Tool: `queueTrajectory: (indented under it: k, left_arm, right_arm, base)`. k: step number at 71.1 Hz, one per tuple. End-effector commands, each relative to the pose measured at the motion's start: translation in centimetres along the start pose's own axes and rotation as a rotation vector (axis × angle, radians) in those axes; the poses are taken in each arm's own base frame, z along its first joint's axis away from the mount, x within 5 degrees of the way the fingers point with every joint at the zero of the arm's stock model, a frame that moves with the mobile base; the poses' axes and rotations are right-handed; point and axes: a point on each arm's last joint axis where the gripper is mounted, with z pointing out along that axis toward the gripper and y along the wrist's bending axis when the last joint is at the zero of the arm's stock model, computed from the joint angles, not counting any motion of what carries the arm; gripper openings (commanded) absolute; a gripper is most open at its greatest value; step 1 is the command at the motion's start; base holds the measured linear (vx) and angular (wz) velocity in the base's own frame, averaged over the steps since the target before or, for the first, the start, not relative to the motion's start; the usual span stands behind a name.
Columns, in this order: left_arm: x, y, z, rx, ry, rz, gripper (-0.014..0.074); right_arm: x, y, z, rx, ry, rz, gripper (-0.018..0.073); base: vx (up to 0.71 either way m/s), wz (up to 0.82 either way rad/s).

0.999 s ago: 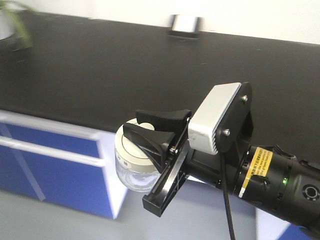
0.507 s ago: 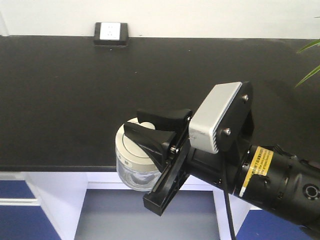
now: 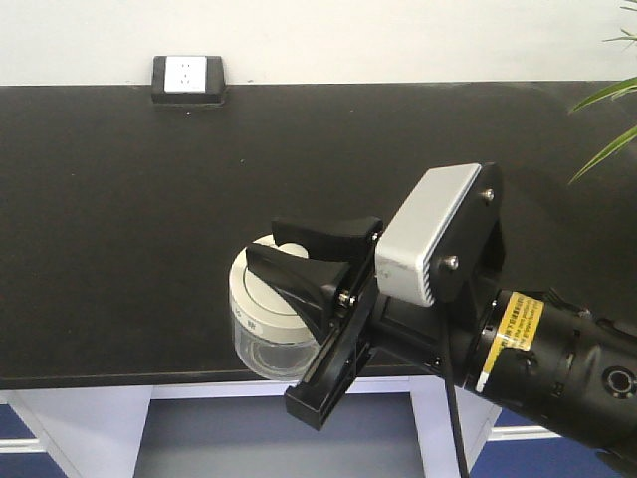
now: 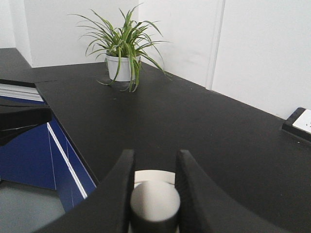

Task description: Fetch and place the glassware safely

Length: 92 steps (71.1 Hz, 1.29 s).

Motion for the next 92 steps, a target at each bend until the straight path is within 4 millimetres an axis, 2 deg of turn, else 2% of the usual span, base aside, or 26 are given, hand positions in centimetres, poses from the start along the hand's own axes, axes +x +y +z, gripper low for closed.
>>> queueTrajectory:
  k: [1, 92]
  left_arm:
    - [-1.58, -0.01, 0.03, 0.004, -0.092, -0.012, -0.0007]
    - [-1.58, -0.01, 0.03, 0.004, -0.092, -0.012, -0.0007]
  right_arm:
    - [-2.54, 0.21, -0.49, -0.024, -0.144, -0.004, -0.0003]
    - [-2.57, 0.22, -0.49, -0.026, -0.147, -0.004, -0.0003]
  base:
    - [0.1, -0.01]
    - [0.09, 0.02]
